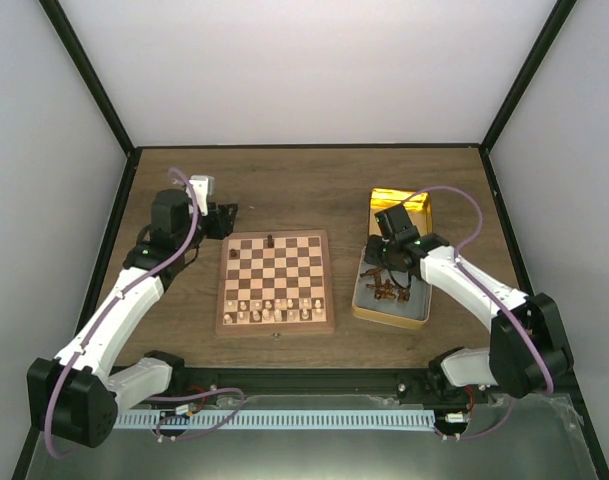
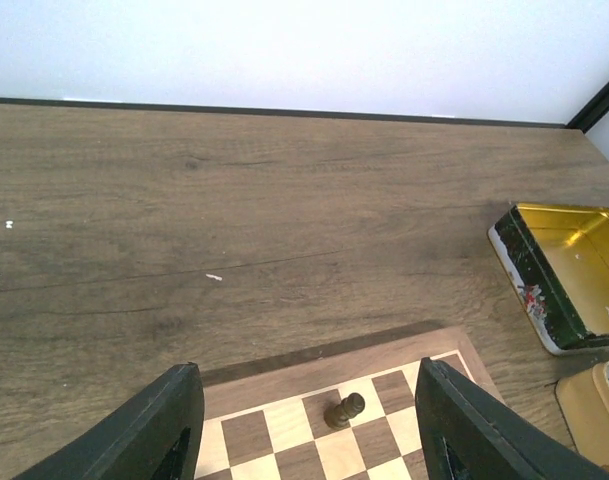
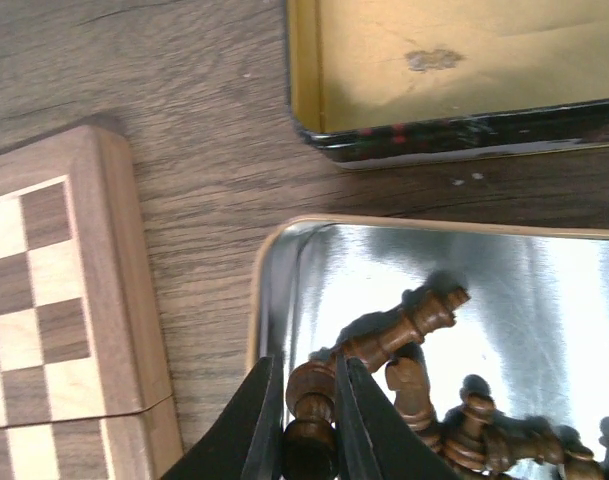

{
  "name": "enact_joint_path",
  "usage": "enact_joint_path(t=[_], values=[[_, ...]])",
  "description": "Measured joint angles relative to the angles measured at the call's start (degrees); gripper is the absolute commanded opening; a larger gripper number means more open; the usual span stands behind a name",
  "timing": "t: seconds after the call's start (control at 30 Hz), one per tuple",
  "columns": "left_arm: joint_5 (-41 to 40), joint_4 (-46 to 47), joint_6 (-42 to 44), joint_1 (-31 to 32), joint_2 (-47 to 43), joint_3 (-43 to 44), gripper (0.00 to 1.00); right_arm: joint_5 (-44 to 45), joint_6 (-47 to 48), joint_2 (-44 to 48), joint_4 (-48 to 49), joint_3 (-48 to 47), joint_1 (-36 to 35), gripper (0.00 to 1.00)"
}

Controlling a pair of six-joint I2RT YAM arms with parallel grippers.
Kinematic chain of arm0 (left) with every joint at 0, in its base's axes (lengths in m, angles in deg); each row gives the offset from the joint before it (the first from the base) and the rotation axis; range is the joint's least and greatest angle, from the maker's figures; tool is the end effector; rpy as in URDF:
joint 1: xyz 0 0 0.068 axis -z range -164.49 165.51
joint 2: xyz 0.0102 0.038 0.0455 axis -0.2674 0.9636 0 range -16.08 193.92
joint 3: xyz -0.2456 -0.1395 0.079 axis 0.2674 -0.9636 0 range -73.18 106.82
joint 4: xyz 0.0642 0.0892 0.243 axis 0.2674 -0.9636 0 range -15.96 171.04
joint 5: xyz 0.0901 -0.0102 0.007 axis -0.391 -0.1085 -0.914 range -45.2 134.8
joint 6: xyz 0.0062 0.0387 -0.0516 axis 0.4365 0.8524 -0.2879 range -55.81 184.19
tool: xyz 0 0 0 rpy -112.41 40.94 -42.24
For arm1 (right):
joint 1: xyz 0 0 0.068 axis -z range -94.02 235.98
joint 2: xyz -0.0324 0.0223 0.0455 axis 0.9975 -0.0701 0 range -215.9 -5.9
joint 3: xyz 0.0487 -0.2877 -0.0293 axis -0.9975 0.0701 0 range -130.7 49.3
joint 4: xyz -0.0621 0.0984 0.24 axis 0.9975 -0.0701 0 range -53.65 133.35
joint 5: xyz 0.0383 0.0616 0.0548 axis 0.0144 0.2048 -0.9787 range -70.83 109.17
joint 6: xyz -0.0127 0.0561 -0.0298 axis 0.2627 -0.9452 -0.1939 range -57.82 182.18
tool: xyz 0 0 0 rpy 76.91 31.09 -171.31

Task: Set up the chess pieces on the board
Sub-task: Pick up the chess piece from the storage box, then place the chess piece on the chessboard.

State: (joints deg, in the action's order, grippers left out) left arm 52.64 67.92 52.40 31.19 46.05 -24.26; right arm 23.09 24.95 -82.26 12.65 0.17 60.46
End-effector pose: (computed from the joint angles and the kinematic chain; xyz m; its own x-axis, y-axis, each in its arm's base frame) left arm 0.2442 -0.0757 0.3117 -0.4968 -0.0708 -0.8649 0.2900 0.9258 -0.2424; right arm 0.2443 0.1129 0.2237 -0.8491 0.2635 -0.4578 0.1465 0.9502 0.2751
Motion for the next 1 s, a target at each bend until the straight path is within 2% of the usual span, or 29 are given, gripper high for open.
enact_joint_path(t=[0.23, 0.5, 0.67, 1.0], values=[[-0.09, 0.59, -0.26, 0.00, -0.39, -0.13, 0.60, -4.04, 1.70, -1.75, 2.01, -4.39, -3.72, 0.11], [-1.77, 0.63, -0.87, 0.00, -1.66, -1.05, 0.60, -4.96, 4.26, -19.34, 4.52, -18.67, -10.99, 0.12], [-2.25, 0.61, -1.29, 0.00, -1.95, -1.05, 0.60, -4.24, 5.40, -27.30, 4.07, -25.29, -11.58, 0.13], [-2.21, 0.61, -1.38, 0.00, -1.95, -1.07, 0.60, -2.97, 6.78, -33.83, 3.17, -30.77, -12.20, 0.14]])
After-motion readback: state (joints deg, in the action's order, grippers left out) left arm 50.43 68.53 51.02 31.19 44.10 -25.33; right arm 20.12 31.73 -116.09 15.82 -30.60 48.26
